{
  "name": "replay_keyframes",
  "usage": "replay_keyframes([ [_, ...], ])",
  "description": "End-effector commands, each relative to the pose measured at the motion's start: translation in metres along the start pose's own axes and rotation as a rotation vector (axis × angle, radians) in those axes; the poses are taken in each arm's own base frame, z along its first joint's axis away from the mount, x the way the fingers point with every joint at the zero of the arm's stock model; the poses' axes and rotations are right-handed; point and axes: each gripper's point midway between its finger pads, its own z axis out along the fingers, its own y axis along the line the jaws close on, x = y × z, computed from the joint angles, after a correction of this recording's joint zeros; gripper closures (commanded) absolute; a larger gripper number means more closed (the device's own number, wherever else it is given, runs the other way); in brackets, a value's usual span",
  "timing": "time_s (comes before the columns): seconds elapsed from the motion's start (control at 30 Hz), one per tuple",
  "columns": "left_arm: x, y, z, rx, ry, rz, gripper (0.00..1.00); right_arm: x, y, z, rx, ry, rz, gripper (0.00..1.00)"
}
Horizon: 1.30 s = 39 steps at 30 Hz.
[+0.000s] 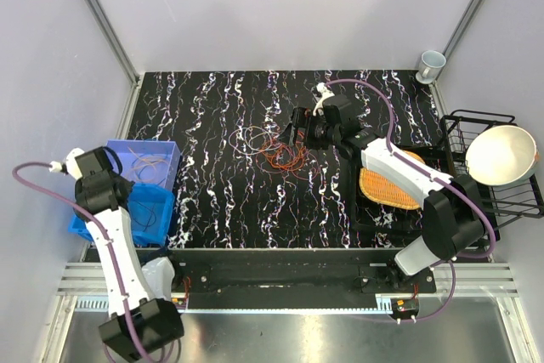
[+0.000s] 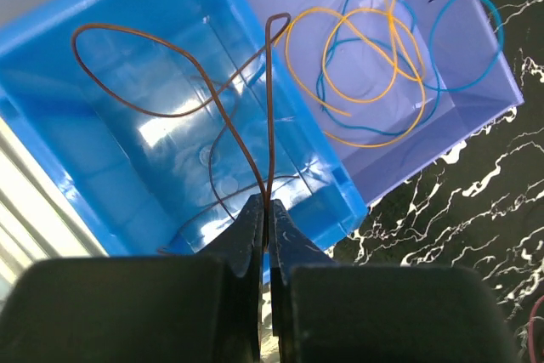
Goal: Untangle the cables
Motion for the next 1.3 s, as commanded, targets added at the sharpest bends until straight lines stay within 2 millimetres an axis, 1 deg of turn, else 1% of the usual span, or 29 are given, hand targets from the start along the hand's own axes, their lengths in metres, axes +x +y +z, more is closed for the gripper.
replay_keyframes([
  [0.0, 0.006, -0.017, 0.005, 0.158, 0.001, -0.12, 1.0, -0.007, 0.004, -0.001, -0.025, -0.026, -0.004, 0.02],
  [0.03, 0.009, -0.015, 0.007, 0.153, 0.01, -0.134, 1.0, -0.006, 0.004, 0.0, -0.024, -0.025, -0.008, 0.02],
  [0.07, 0.008, -0.013, 0.006, 0.147, 0.01, -0.149, 1.0, -0.005, 0.004, 0.0, -0.024, -0.021, -0.007, 0.02],
  [0.17, 0.013, -0.014, 0.008, 0.169, 0.044, -0.196, 1.0, -0.005, 0.004, 0.001, -0.024, -0.019, -0.005, 0.02],
  [0.23, 0.018, -0.014, 0.014, 0.177, 0.066, -0.231, 1.0, -0.005, 0.003, 0.002, -0.023, -0.018, -0.005, 0.03],
  [0.3, 0.017, -0.011, 0.018, 0.163, 0.074, -0.254, 1.0, -0.003, 0.002, 0.002, -0.022, -0.013, -0.004, 0.03],
  [0.37, 0.012, -0.007, 0.018, 0.146, 0.059, -0.26, 1.0, -0.004, 0.003, 0.002, -0.023, -0.015, -0.006, 0.03],
  [0.43, 0.009, -0.005, 0.015, 0.138, 0.036, -0.272, 0.95, -0.002, 0.001, 0.003, -0.02, -0.011, -0.007, 0.03],
  [0.5, 0.007, 0.001, 0.013, 0.112, 0.014, -0.293, 0.8, -0.002, 0.001, 0.004, -0.02, -0.008, -0.008, 0.03],
  [0.53, 0.007, 0.003, 0.012, 0.107, 0.007, -0.3, 0.75, -0.001, 0.001, 0.005, -0.021, -0.007, -0.007, 0.02],
  [0.57, 0.004, 0.005, 0.011, 0.099, -0.007, -0.304, 0.66, -0.001, 0.0, 0.005, -0.021, -0.004, -0.006, 0.02],
  [0.6, 0.003, 0.006, 0.009, 0.095, -0.014, -0.307, 0.2, -0.001, 0.001, 0.005, -0.023, -0.006, -0.007, 0.03],
  [0.63, -0.001, 0.005, 0.006, 0.102, -0.021, -0.304, 0.06, -0.001, 0.001, 0.006, -0.023, -0.004, -0.008, 0.03],
  [0.67, -0.003, 0.001, 0.003, 0.125, -0.024, -0.3, 0.01, -0.001, 0.001, 0.006, -0.023, -0.002, -0.006, 0.02],
  [0.77, -0.011, -0.007, -0.009, 0.176, -0.052, -0.267, 0.01, -0.002, 0.002, 0.007, -0.025, -0.004, -0.007, 0.03],
  [0.9, -0.019, -0.018, -0.018, 0.238, -0.105, -0.219, 0.01, -0.005, 0.002, 0.009, -0.022, -0.01, -0.009, 0.02],
  [0.93, -0.019, -0.025, -0.022, 0.272, -0.111, -0.197, 0.01, -0.006, 0.001, 0.011, -0.017, -0.011, -0.007, 0.03],
  [0.97, -0.023, -0.03, -0.024, 0.299, -0.13, -0.183, 0.01, -0.009, 0.001, 0.011, -0.015, -0.016, -0.007, 0.03],
  [1.0, -0.022, -0.04, -0.03, 0.339, -0.129, -0.157, 0.01, -0.01, 0.002, 0.012, -0.014, -0.017, -0.008, 0.03],
  [1.07, -0.027, -0.052, -0.038, 0.385, -0.154, -0.135, 0.01, -0.014, 0.0, 0.015, 0.0, -0.027, 0.004, 0.03],
  [1.1, -0.027, -0.066, -0.048, 0.438, -0.158, -0.1, 0.01, -0.014, -0.001, 0.016, 0.007, -0.03, 0.007, 0.03],
  [1.13, -0.028, -0.071, -0.049, 0.442, -0.163, -0.083, 0.01, -0.016, -0.004, 0.018, 0.021, -0.037, 0.012, 0.03],
  [1.17, -0.032, -0.079, -0.055, 0.464, -0.174, -0.071, 0.01, -0.016, -0.005, 0.018, 0.028, -0.041, 0.021, 0.02],
  [1.2, -0.027, -0.092, -0.06, 0.487, -0.167, -0.025, 0.01, -0.016, -0.007, 0.019, 0.037, -0.043, 0.024, 0.03],
  [1.23, -0.022, -0.102, -0.058, 0.487, -0.141, -0.004, 0.01, -0.017, -0.011, 0.02, 0.056, -0.053, 0.028, 0.03],
  [1.27, -0.024, -0.113, -0.064, 0.511, -0.147, 0.018, 0.01, -0.018, -0.013, 0.021, 0.069, -0.057, 0.032, 0.04],
])
